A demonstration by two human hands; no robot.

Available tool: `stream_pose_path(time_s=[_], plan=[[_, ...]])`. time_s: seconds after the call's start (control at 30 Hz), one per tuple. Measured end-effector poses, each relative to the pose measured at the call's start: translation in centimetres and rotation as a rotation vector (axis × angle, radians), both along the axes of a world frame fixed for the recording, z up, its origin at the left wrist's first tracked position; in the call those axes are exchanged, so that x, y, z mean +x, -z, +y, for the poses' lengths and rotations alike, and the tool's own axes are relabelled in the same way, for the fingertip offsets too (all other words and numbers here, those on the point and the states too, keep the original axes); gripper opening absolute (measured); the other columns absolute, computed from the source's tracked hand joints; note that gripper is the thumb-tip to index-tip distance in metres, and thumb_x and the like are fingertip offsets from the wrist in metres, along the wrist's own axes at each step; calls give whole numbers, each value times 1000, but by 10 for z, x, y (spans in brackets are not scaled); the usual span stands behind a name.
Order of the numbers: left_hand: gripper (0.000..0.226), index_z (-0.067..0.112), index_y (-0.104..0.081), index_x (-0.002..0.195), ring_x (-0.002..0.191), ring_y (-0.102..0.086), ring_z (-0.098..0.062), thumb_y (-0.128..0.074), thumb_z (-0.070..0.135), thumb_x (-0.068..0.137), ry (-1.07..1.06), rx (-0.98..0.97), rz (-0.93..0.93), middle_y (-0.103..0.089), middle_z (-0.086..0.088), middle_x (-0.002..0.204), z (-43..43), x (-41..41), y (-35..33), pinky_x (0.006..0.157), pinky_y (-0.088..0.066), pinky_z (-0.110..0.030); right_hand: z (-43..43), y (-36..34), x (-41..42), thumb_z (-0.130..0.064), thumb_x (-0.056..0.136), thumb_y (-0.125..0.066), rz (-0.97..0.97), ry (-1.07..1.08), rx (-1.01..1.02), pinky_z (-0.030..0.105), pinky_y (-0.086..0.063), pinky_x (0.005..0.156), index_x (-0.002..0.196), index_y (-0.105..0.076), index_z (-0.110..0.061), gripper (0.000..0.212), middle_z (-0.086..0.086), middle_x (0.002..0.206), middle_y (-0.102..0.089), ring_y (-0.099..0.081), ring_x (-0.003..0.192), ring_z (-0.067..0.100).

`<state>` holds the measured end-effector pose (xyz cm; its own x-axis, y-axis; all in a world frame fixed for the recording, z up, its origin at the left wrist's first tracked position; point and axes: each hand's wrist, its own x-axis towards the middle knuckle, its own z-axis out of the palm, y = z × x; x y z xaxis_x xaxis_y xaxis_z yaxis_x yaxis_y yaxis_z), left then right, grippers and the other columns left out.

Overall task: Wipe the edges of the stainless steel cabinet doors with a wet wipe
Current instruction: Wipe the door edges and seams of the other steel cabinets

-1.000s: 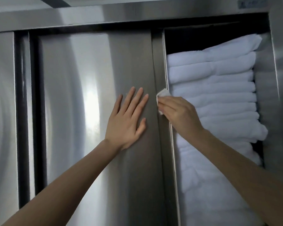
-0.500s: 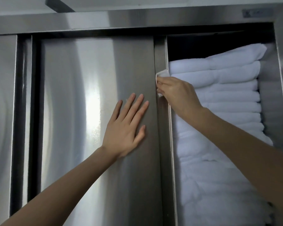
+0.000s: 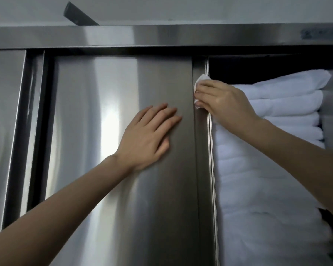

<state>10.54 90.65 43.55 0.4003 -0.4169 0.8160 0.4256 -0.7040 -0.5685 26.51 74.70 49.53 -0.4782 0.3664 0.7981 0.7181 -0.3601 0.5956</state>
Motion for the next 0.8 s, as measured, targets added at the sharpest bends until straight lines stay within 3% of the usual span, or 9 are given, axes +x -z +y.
stream_pose_path(time_s=[0.13,0.23,0.27,0.3,0.37,0.43,0.57,0.67,0.8], plan=[[50,12,-54,137,136,-42,-28,-41,24,90,80,16,-24,-52,-8,141,10,5,2,111,-34,-42,15,13,5,7,79,-70,-62,169,121,40,-49,93,106,-64,14,29,23,113,-65,-63,106,32],[51,13,-53,138,136,-41,-28,-41,26,90,96,16,-12,-52,-7,141,12,5,1,110,-34,-43,18,-14,-3,1,98,-40,34,230,106,23,-20,113,134,-43,8,37,19,143,-42,-37,136,24],[51,13,-52,138,136,-41,-28,-41,26,90,97,18,-10,-52,-8,141,12,5,0,111,-34,-43,19,-28,-6,-3,101,-30,81,235,128,21,-14,114,140,-37,2,39,15,148,-35,-27,140,20],[51,12,-53,138,136,-41,-28,-41,26,90,96,19,-10,-52,-8,141,12,5,0,111,-34,-43,21,-40,-10,-4,101,-27,126,241,164,23,-19,111,140,-37,-1,40,13,147,-37,-27,139,20],[51,12,-54,137,135,-42,-29,-41,26,89,94,19,-17,-53,-8,141,11,4,1,111,-33,-43,28,-57,-18,-1,95,-31,182,289,237,33,-31,97,133,-44,-3,39,14,135,-46,-36,129,25],[50,12,-54,136,135,-43,-29,-42,25,89,94,21,-24,-53,-8,140,11,4,1,112,-33,-42,31,-60,-23,1,90,-34,186,320,229,37,-32,91,130,-46,-2,41,16,129,-49,-40,123,30],[51,12,-54,137,135,-42,-29,-41,25,90,99,16,-18,-53,-8,140,12,4,2,113,-31,-42,21,-16,-19,-2,89,-22,140,282,178,41,-34,93,129,-48,5,49,20,131,-51,-46,121,31],[51,11,-53,137,135,-42,-29,-40,26,90,90,20,-23,-52,-9,141,13,4,2,113,-30,-42,17,2,-21,-3,95,-28,147,274,115,37,-35,99,132,-48,2,43,15,136,-49,-47,124,28],[52,9,-52,138,137,-41,-29,-38,26,91,77,1,-3,-51,-10,143,10,3,4,113,-32,-45,27,-39,-30,4,89,-38,301,345,243,33,-34,71,128,-49,-7,42,12,122,-54,-56,100,32]])
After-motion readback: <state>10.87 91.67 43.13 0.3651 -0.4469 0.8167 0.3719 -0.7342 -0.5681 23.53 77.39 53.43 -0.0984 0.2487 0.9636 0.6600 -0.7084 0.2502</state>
